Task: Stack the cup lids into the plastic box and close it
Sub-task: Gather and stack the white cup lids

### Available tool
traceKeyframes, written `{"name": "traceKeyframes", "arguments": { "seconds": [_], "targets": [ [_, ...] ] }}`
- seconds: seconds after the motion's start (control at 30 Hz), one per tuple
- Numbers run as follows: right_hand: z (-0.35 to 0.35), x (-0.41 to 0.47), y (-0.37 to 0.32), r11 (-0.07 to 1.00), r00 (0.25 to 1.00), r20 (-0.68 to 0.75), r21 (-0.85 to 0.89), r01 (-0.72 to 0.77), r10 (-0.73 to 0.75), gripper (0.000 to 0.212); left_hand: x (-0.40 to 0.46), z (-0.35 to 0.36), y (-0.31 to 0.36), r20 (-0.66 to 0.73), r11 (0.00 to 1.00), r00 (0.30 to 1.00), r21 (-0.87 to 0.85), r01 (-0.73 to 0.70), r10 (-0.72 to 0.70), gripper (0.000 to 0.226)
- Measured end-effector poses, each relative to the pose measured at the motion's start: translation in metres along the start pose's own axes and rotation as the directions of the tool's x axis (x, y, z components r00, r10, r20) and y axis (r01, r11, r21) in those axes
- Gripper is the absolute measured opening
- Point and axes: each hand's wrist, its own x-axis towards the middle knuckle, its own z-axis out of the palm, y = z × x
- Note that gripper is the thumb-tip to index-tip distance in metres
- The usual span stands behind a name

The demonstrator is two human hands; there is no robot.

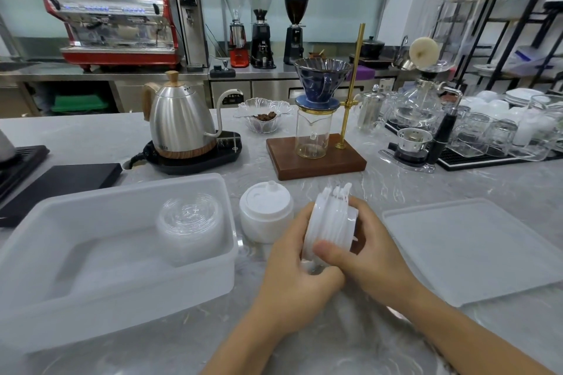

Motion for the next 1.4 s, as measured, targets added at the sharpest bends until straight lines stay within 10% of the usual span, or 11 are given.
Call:
{"name": "traceKeyframes", "arguments": {
  "seconds": [0.23,1.07,1.27,1.4],
  "targets": [
    [-0.003,0.001,0.0,0.993,0.998,0.008,-0.1,0.065,-0.065,0.091,0.003,-0.001,0.007,0.064,0.958,0.997,-0.279,0.066,-0.049,0.052],
    [0.001,-0.001,-0.003,0.986,0.993,-0.055,-0.134,0.098,-0.106,0.077,-0.002,0.009,0.003,0.073,0.966,0.994,-0.238,0.1,-0.085,0.037],
    [0.009,-0.004,0.002,0.991,0.995,0.083,-0.12,0.061,-0.051,0.117,-0.001,0.011,-0.003,-0.065,0.982,0.992,-0.163,0.1,-0.112,0.046],
    [-0.003,-0.003,-0.002,0.992,0.964,0.237,0.027,0.121,-0.124,0.104,0.004,0.005,-0.003,-0.137,0.976,0.984,-0.203,0.081,-0.111,0.038]
  ]
}}
